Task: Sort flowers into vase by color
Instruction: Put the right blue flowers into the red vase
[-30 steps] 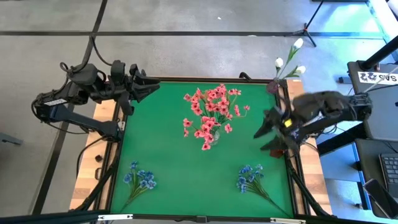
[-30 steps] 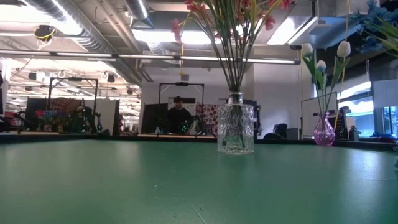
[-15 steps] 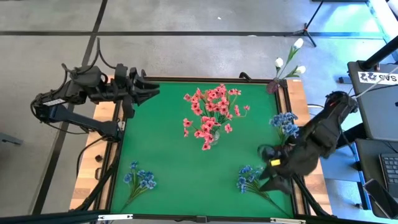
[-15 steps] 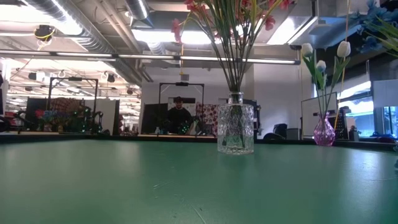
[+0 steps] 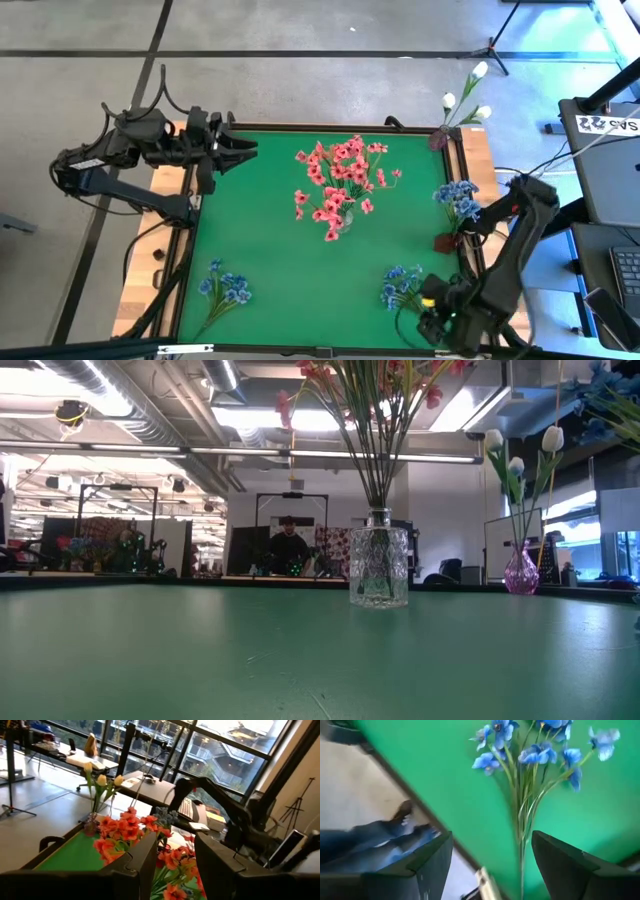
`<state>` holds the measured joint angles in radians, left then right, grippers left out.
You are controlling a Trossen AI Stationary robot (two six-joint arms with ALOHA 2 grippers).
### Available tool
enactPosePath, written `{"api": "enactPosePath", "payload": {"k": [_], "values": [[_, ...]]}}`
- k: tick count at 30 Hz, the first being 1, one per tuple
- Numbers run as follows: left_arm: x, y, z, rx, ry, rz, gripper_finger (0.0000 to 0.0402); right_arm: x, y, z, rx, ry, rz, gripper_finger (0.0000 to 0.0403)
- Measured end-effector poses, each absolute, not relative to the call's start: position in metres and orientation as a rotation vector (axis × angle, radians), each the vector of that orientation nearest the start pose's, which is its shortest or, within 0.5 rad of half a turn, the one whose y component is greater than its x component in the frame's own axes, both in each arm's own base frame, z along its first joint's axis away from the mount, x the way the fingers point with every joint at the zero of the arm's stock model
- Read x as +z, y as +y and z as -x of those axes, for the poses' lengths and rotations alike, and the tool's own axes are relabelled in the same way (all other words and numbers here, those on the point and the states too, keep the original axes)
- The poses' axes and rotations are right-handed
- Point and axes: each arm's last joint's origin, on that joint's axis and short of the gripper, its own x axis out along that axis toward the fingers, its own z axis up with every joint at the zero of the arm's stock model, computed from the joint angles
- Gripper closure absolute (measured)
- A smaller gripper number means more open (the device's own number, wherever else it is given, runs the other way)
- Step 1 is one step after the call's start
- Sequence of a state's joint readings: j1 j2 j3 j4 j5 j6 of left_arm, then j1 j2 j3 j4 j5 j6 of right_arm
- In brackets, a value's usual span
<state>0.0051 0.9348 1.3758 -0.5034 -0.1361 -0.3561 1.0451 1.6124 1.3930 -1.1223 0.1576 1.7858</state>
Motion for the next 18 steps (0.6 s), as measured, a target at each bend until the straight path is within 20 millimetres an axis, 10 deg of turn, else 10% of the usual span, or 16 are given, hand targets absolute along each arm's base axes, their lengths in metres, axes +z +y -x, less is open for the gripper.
{"api": "enactPosePath", "payload": {"k": [8, 18], "values": [[0.469, 0.005, -0.155, 0.151, 0.036, 0.351, 0.0273, 0.226, 0.271, -0.169, -0.478, 1.315, -0.723, 0.0132], [0.469, 0.005, -0.156, 0.154, 0.036, 0.361, 0.0273, 0.163, 0.229, -0.191, -0.508, 1.407, -0.761, 0.0132]]}}
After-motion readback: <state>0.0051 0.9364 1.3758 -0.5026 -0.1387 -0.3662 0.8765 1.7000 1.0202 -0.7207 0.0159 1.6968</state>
